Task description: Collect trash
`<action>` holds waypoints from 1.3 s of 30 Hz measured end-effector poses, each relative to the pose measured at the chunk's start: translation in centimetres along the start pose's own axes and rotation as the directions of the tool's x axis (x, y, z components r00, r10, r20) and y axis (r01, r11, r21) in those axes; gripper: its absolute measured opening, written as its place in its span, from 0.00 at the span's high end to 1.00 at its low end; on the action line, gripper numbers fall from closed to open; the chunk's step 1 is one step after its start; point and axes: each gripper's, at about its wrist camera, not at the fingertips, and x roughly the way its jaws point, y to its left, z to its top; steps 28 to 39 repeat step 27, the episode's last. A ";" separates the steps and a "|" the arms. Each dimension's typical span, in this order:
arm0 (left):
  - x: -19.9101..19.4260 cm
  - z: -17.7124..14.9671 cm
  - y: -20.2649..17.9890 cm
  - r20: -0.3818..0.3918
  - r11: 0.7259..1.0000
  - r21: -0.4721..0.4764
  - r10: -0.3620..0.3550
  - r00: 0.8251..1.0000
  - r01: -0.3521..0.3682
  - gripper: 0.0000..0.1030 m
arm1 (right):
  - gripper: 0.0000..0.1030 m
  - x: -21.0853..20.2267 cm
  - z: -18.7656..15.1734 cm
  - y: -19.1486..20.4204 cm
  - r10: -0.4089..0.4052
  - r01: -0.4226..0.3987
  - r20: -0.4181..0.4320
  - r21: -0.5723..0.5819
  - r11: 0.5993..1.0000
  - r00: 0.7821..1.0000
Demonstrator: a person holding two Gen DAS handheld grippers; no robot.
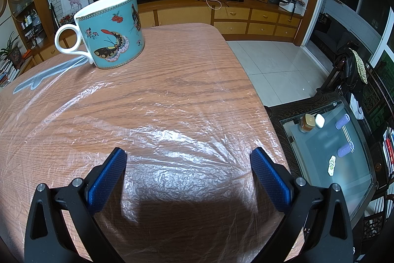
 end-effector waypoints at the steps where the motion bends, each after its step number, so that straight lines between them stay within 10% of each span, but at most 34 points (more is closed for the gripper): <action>1: 0.0 0.0 0.0 0.000 1.000 0.000 0.000 1.000 0.000 0.01 | 0.03 0.0 0.0 0.0 0.000 0.000 0.000 0.000 1.000 1.000; 39: 0.1 0.1 0.2 0.000 1.000 -0.001 0.000 1.000 0.000 0.01 | 0.03 0.0 0.0 0.0 0.000 0.000 0.000 0.000 1.000 1.000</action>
